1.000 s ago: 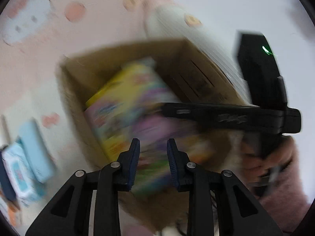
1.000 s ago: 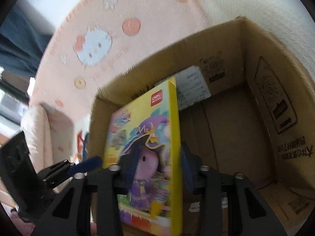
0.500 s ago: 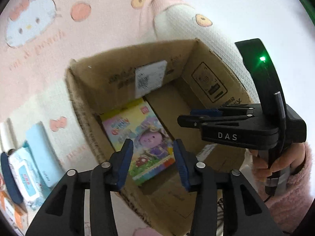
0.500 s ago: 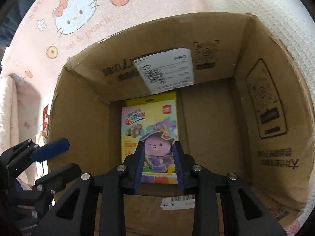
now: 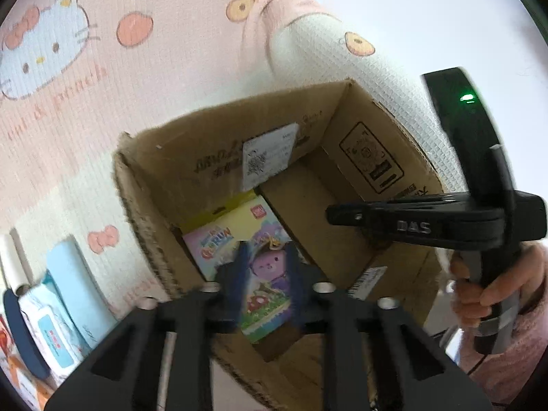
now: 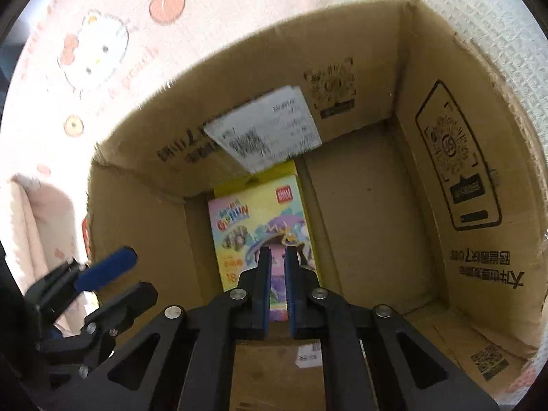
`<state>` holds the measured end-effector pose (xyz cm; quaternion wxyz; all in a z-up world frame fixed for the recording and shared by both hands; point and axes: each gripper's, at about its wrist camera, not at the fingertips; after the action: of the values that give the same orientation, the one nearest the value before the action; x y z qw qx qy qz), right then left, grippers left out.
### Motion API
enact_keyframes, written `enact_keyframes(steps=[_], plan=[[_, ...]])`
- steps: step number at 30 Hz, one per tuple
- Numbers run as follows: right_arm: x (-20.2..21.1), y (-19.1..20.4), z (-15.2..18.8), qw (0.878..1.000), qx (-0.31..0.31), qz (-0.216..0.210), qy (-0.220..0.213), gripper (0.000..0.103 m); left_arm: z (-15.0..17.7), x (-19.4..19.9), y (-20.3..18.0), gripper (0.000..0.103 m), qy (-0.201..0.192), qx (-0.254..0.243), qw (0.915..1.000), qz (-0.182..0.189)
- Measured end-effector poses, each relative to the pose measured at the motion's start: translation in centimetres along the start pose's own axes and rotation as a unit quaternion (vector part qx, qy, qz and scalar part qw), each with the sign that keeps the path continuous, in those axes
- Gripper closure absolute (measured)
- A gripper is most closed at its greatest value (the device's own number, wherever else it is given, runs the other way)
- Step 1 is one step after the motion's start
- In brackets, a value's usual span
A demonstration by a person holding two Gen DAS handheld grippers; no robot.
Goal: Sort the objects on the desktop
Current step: 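Lower the pastel box into the cardboard box and open the right gripper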
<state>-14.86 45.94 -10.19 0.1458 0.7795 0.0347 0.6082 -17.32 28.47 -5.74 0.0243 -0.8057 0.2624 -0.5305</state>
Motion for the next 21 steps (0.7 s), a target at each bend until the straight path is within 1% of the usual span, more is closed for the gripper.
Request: enact_keyframes(steps=[1,3,4,7,12,14,15,16,17,18,19,20,21], plan=[[0.7,0.8,0.3,1.0,0.016,0.008,-0.016,0.098,0.0,0.1,0.2,0.091,-0.005,-0.002,1.0,-0.003],[1.6,1.7,0.8,0.999,0.031,0.011,-0.034,0.098,0.2,0.4,1.0,0.094,-0.009,0.009,0.9999,-0.004],[2.1,2.4,1.1,0.998,0.036,0.002,-0.044,0.098,0.3,0.5,1.4,0.094,-0.008,0.015,0.9999,-0.001],[2.7,3.4,1.2,0.998,0.04,-0.016,-0.051,0.098,0.7,1.2,2.3,0.095,-0.012,0.03,0.9993,0.019],[3.7,6.2,2.2,0.994,0.069,-0.005,-0.079,0.098,1.7,4.7,3.2,0.095,-0.053,0.029,0.997,0.048],[4.0,7.4,2.7,0.992,0.082,-0.002,-0.094,0.098,2.1,5.9,3.4,0.092,-0.071,0.022,0.995,0.067],[4.3,8.1,2.9,0.991,0.088,0.002,-0.102,0.098,2.4,6.9,3.7,0.084,-0.085,0.024,0.9931,0.077],[4.5,8.6,3.2,0.99,0.093,0.008,-0.109,0.098,2.7,7.7,4.1,0.065,-0.098,0.03,0.9912,0.084],[4.9,9.4,3.5,0.987,0.103,0.015,-0.12,0.098,2.9,8.0,4.5,0.053,-0.11,0.039,0.9889,0.092],[5.3,10.1,3.7,0.986,0.11,0.019,-0.127,0.095,3.3,8.8,5.2,0.042,-0.125,0.054,0.9859,0.097],[5.6,10.8,3.9,0.984,0.117,0.022,-0.131,0.091,3.6,9.5,5.9,0.041,-0.14,0.069,0.9822,0.105],[5.8,11.6,4.2,0.983,0.12,0.024,-0.134,0.074,4.0,10.1,6.7,0.041,-0.153,0.086,0.9779,0.114],[6.0,12.2,4.5,0.983,0.12,0.021,-0.138,0.049,4.4,10.7,7.7,0.041,-0.161,0.108,0.9735,0.121]])
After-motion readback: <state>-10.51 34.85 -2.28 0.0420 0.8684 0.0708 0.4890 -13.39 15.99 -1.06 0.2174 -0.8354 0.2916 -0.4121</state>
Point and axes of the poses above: each gripper's, at about its wrist camera, not at the fingertips, and x roughly against the way its jaws point, y to its left, z to its underside, and after that the axes turned 3 degrees about x, right-handed
